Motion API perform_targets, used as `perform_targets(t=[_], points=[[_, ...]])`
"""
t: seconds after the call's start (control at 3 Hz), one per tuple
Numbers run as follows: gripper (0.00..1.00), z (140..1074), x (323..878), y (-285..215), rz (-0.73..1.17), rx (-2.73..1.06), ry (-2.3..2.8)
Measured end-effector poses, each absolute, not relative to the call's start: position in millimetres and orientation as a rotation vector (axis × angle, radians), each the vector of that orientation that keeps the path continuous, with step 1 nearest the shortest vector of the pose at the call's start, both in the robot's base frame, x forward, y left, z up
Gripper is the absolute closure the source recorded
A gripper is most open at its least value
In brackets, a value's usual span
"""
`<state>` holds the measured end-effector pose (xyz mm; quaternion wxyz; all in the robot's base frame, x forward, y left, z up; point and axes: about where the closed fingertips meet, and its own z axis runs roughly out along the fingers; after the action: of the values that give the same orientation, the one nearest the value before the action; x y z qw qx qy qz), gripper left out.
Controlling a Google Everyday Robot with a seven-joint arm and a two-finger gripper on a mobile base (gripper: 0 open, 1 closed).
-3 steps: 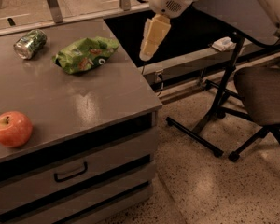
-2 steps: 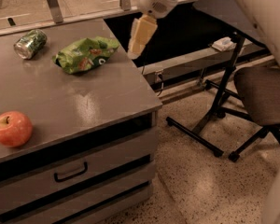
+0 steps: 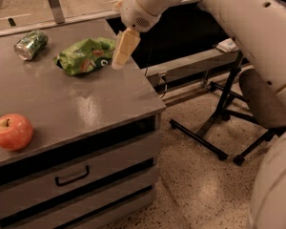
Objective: Move green rice chip bag near apple
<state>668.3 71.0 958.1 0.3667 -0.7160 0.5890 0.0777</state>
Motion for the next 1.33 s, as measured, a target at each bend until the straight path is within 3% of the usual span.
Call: perform_targets(t=[1.33], points=[[0.00, 901, 681, 130, 0.292, -1.824, 1.457]])
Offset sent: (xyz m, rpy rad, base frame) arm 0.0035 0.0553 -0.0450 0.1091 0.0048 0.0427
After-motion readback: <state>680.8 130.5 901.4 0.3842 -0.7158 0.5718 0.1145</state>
